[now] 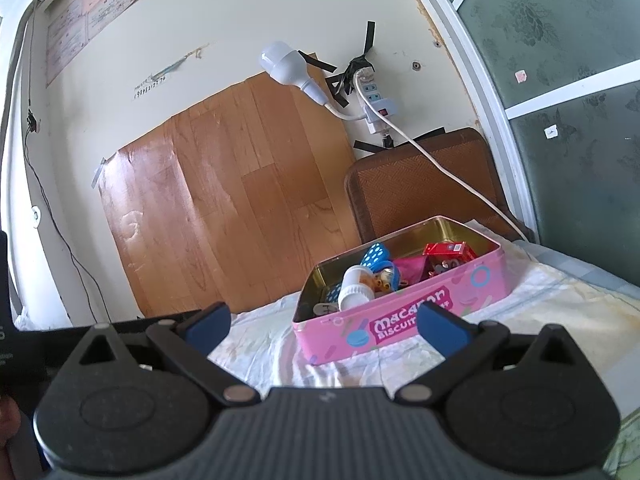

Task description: Organize rigid objects

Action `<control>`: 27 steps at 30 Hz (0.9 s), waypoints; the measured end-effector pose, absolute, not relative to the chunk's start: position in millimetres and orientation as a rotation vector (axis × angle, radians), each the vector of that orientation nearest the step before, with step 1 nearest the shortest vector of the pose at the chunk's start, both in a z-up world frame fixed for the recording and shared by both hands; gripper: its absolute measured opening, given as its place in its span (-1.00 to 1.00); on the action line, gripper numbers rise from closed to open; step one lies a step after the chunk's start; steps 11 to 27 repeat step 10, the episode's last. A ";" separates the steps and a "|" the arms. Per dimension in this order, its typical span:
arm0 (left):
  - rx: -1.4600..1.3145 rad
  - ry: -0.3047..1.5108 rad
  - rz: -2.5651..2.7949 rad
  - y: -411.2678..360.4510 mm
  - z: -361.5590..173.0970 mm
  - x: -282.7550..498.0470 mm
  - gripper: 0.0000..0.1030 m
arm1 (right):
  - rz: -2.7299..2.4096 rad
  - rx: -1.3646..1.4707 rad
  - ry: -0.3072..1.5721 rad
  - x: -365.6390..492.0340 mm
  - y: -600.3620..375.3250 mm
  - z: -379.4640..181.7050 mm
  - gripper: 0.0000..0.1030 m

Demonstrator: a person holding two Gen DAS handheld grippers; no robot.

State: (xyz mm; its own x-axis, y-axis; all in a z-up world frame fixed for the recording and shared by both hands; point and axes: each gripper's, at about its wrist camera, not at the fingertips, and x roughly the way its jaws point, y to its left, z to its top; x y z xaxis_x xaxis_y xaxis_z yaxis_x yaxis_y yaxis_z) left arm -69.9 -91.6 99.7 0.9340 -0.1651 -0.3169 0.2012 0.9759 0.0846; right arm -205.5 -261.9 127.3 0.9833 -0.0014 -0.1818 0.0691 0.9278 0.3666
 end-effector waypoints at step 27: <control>0.117 0.309 -0.232 -92.0 98.6 -70.7 1.00 | -0.040 0.383 0.182 -205.1 -261.4 126.5 0.99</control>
